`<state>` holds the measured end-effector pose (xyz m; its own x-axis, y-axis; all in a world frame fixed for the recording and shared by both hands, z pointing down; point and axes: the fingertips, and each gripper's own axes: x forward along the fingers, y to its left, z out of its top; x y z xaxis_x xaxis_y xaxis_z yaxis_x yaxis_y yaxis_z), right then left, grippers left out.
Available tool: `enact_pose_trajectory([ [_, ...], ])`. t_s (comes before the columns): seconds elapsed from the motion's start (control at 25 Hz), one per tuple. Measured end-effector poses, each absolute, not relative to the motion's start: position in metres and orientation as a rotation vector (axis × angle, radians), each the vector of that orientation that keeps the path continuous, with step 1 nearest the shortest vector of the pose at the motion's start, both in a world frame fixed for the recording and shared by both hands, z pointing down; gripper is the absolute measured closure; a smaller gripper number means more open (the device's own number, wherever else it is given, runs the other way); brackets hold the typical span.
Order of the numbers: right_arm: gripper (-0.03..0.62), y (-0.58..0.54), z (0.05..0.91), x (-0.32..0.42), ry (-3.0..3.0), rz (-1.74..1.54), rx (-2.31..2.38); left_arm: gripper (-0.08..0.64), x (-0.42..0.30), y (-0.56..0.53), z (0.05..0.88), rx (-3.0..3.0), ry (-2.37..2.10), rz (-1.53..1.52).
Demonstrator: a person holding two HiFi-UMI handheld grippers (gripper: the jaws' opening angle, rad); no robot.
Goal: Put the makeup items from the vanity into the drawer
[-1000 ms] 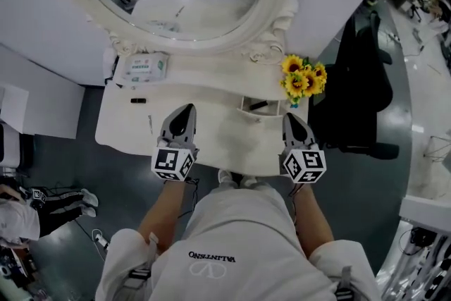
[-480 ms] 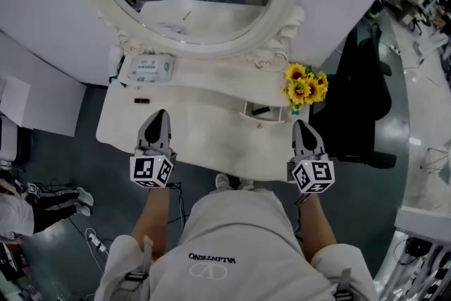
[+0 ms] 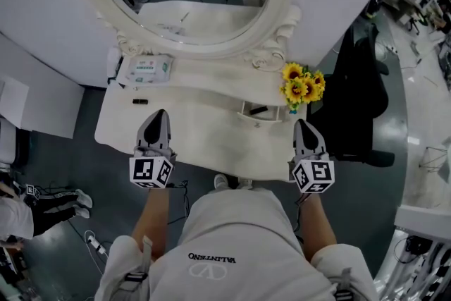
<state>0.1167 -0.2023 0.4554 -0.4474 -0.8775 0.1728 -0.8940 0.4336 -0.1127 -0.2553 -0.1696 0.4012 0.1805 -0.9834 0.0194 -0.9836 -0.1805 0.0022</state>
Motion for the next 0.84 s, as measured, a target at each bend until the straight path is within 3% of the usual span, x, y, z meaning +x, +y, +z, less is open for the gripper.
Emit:
enact_pose_trajectory([
  [0.84, 0.583, -0.201, 0.453, 0.127, -2.629, 0.436, 1.652, 0.556, -0.228, -0.170, 0.411, 2.430, -1.939, 0.067],
])
